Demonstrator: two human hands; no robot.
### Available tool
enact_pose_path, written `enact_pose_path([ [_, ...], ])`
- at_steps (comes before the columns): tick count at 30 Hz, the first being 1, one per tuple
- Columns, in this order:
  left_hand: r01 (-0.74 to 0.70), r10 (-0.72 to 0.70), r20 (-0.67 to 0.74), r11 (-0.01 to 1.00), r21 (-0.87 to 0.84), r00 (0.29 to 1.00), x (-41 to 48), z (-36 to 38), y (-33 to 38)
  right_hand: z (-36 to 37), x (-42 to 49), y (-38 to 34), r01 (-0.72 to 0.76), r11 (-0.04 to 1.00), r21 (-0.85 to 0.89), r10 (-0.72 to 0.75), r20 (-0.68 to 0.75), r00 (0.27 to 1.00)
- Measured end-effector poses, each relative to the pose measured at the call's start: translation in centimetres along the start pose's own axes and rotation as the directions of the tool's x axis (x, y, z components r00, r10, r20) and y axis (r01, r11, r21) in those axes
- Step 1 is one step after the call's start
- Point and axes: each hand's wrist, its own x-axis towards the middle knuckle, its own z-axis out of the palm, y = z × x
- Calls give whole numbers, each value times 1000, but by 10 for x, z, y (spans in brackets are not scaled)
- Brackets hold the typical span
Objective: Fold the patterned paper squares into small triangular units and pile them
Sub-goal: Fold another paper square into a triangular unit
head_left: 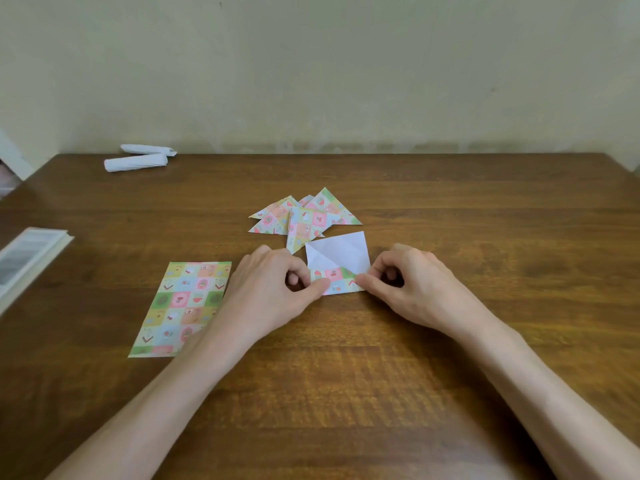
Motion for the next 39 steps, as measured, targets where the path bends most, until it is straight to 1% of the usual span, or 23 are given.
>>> enact_pose_path([
  [4, 23, -22, -13, 1000, 18, 1000, 0, -1, 2, 0, 0, -4, -42, 999, -8, 42, -1, 999],
  [14, 60, -60, 7, 997, 41, 998, 0, -2, 6, 0, 3, -9, -105, 994, -28, 105, 18, 994],
  [20, 53, -53, -9, 997, 47, 999, 0, 0, 4, 1, 4, -11, -146, 989, -11, 146, 15, 989],
  [25, 29, -24, -37, 993, 118, 999, 1, 1, 2, 1, 3, -12, -150, 989, -5, 150, 7, 989],
  [27, 3, 4, -65, 995, 104, 998, 0, 2, -2, 2, 2, -11, -126, 992, 2, 126, -12, 992],
  [30, -138, 144, -114, 988, 63, 983, 0, 6, -6, 3, 1, -8, -52, 998, 46, 54, -52, 997],
  [32, -187, 190, -97, 982, 37, 977, 1, 7, -6, 5, 0, -6, 3, 999, 45, 0, -66, 998],
  [36, -209, 208, -57, 978, -20, 977, 4, 7, -9, 11, -1, -6, 107, 994, 8, -106, -89, 990],
  [39, -263, 261, -34, 961, -86, 965, 7, 6, -14, 13, 0, -7, 153, 988, -8, -153, -114, 982],
])
